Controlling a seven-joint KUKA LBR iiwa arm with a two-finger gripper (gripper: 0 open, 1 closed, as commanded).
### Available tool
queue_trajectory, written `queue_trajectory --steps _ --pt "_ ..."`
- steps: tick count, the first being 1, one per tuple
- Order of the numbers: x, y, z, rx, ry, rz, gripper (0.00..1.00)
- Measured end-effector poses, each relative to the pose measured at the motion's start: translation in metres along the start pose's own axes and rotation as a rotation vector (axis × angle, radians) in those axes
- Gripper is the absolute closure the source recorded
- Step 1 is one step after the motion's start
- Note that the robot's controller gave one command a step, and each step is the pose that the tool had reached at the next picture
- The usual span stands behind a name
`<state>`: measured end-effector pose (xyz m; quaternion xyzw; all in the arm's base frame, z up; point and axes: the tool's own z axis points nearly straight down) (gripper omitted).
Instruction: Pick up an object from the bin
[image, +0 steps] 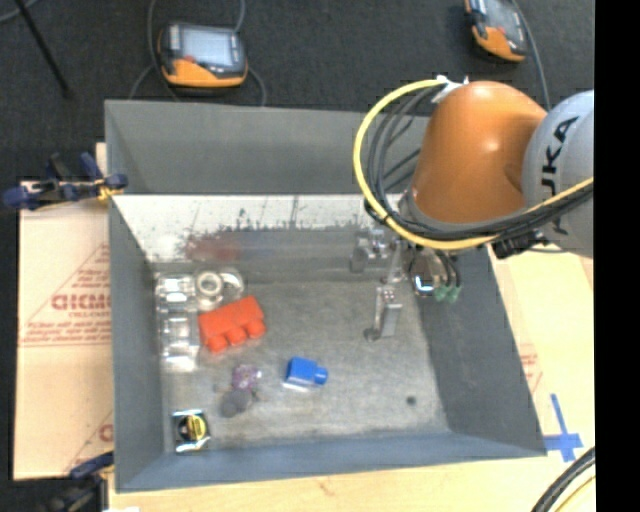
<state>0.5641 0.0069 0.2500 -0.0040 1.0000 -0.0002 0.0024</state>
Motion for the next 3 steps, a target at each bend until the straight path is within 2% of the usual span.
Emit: queue_trajectory --steps 1,2,3 --pt "0.041 0.025 0.129 -0.001 0.011 -0.102 0.00" --pt "0.025 0.030 0.172 -0.001 0.002 -0.097 0.00" --pt "0.040 0.025 0.180 0.000 0.004 -0.270 0.00"
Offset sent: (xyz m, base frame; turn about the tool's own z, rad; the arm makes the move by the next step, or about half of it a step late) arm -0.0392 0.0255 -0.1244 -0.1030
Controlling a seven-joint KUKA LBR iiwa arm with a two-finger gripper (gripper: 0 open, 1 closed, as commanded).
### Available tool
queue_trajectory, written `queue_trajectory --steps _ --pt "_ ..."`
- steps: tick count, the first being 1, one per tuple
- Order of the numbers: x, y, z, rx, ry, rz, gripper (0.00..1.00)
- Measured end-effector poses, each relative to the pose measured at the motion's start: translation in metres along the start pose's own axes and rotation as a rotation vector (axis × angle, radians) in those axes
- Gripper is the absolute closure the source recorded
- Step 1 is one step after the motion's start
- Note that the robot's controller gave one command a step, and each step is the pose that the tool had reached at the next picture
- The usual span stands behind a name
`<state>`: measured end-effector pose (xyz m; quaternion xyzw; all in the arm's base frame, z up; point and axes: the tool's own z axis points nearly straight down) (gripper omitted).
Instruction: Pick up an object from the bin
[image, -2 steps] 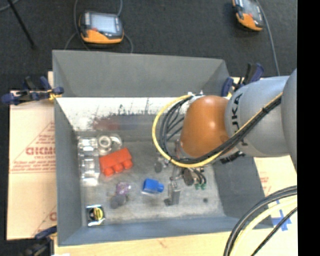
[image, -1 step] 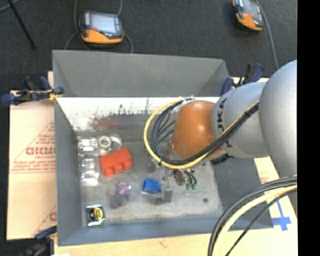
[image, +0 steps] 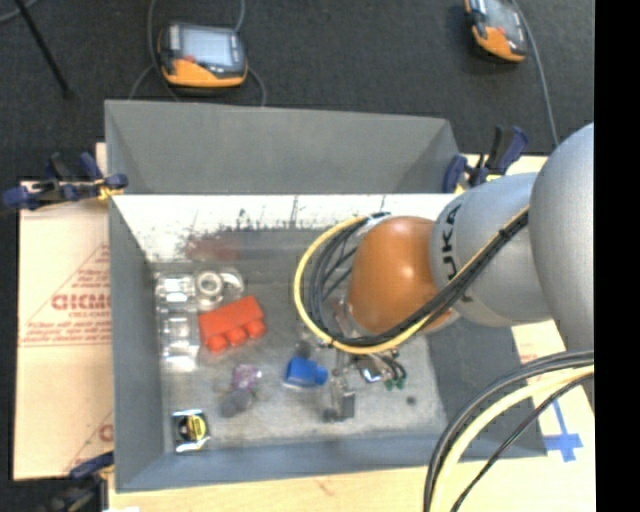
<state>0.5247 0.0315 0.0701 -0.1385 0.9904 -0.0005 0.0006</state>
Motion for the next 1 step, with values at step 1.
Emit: queue_trajectory --steps 1 --pt "-0.0066 0.0037 -0.0004 0.000 -0.004 -0.187 0.00"
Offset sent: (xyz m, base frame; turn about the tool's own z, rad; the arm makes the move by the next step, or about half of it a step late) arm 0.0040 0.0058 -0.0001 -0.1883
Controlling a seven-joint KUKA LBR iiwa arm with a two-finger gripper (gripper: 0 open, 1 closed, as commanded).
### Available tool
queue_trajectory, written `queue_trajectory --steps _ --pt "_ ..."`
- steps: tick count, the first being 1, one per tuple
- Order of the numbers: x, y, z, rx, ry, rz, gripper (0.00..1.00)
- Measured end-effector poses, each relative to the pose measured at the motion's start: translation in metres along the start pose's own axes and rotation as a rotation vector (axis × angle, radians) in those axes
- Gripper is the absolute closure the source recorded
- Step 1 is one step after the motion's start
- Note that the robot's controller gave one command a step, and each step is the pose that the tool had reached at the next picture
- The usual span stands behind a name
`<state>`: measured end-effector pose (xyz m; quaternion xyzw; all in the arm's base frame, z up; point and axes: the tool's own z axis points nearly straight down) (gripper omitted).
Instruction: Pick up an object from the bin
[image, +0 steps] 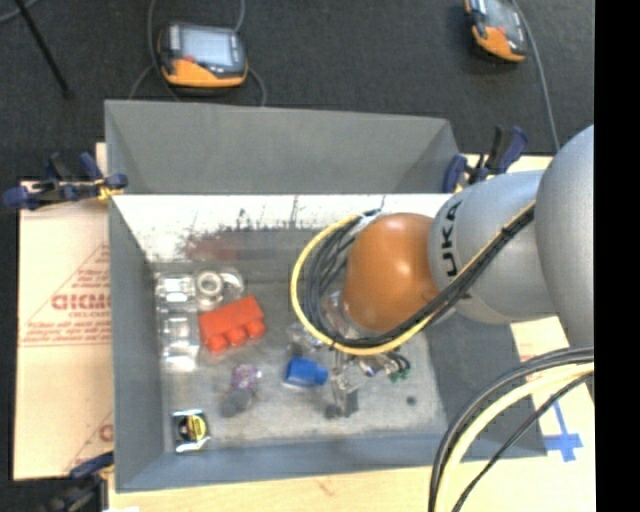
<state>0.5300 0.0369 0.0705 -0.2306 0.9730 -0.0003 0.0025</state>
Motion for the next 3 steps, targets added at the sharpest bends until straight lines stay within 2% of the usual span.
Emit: queue_trajectory --steps 1,2,3 --pt "-0.001 -0.002 0.000 -0.001 -0.002 0.118 0.00" --pt "0.020 0.007 0.000 -0.001 0.004 -0.013 0.00" --pt "0.007 0.004 -0.005 0.000 0.000 -0.282 0.00"
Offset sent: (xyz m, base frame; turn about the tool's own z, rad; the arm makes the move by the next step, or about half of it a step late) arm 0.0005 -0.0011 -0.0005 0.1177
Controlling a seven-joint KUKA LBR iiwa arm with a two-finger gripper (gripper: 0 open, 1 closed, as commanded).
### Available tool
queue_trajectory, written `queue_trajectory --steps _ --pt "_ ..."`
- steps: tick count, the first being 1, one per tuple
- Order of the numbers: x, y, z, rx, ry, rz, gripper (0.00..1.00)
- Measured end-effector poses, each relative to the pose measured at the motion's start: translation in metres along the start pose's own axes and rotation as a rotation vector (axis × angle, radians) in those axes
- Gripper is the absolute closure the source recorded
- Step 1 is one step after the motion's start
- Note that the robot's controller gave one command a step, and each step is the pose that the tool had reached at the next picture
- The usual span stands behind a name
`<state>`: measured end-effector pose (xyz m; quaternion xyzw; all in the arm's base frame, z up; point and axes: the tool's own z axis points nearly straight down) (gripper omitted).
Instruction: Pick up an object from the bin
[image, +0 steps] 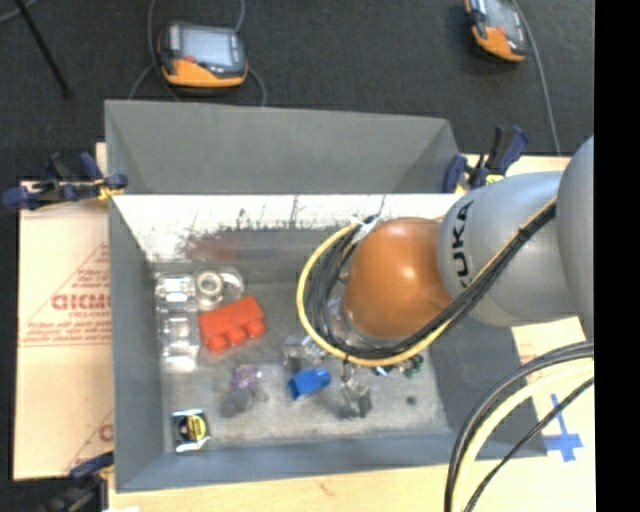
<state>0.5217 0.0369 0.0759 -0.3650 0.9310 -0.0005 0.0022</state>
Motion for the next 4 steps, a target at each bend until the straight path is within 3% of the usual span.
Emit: queue_trajectory --steps 1,2,3,4 --pt "0.003 0.003 0.005 -0.003 0.003 -0.212 0.00" --pt "0.003 0.003 0.004 -0.003 0.002 -0.208 1.00" --pt "-0.007 -0.018 -0.100 0.006 -0.005 -0.181 1.00" --pt "0.000 -0.009 -0.162 0.004 -0.003 -0.174 1.00"
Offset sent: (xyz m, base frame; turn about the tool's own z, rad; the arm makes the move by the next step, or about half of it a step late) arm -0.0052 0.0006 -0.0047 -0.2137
